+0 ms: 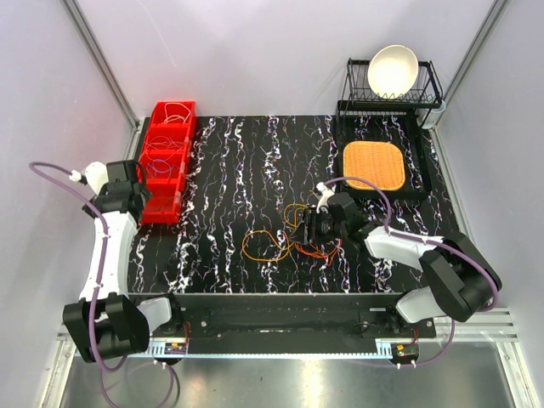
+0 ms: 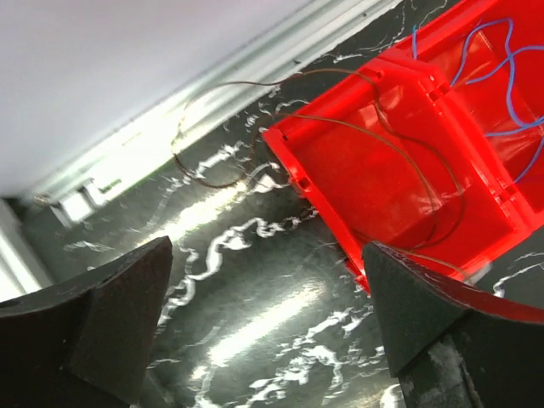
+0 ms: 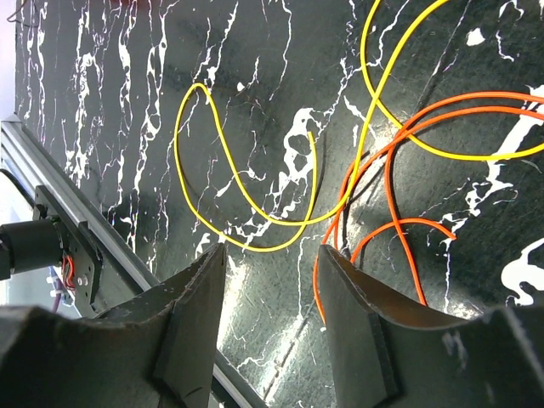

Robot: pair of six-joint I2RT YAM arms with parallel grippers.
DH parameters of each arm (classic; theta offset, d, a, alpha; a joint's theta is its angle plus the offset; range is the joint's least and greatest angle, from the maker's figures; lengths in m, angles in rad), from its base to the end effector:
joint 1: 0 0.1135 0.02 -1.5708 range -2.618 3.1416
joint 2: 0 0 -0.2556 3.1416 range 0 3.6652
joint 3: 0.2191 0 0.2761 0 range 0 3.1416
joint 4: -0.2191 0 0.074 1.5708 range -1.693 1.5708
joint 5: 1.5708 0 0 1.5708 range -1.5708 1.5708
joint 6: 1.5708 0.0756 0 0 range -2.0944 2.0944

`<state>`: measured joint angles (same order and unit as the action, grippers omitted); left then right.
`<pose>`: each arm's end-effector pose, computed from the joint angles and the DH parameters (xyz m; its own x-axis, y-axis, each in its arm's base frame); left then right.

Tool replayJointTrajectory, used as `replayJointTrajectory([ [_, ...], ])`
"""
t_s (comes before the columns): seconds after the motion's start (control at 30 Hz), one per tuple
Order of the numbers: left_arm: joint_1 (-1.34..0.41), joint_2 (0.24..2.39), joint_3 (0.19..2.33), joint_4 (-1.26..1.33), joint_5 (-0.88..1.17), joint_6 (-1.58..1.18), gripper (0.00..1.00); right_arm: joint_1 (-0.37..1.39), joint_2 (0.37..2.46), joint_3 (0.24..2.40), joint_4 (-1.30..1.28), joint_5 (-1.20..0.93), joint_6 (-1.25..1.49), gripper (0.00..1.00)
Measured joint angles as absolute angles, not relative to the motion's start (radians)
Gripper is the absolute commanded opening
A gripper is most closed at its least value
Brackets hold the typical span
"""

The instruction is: Untangle the cables

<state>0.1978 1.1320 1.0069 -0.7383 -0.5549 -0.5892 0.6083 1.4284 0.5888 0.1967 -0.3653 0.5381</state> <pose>0.2629 0.0933 0.2657 -0.3402 -0.5499 -0.7628 -0.8321 0.5539 -0.0282 0.2505 0.2074 0.1193 -0.8163 0.0149 -0.5775 -0.4077 0.6935 0.5941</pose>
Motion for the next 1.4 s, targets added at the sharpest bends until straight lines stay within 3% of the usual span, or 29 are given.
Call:
replayJointTrajectory([
  [0.23, 0.244, 1.006, 0.807, -0.738, -0.521, -0.822, 0.97, 0.608, 1.441, 0.596, 0.195, -0.38, 0.535, 0.52],
  [0.53, 0.533, 0.92, 0.566, -0.647, -0.387, -0.946, 0.9, 0.608, 1.452, 0.601, 0.194, -0.388, 0.534, 0.52],
  [0.77, 0.693, 1.041, 0.532, -0.508, -0.292, -0.969, 0.79, 0.608, 1.462, 0.608, 0.189, -0.398, 0.53, 0.52],
  [1.1, 0.785, 1.182, 0.529, -0.294, -0.149, -0.993, 0.79, 0.608, 1.473, 0.617, 0.189, -0.41, 0.528, 0.51],
  [1.4, 0.785, 1.285, 0.546, -0.19, -0.108, -1.018, 0.73, 0.608, 1.478, 0.619, 0.189, -0.412, 0.528, 0.51],
])
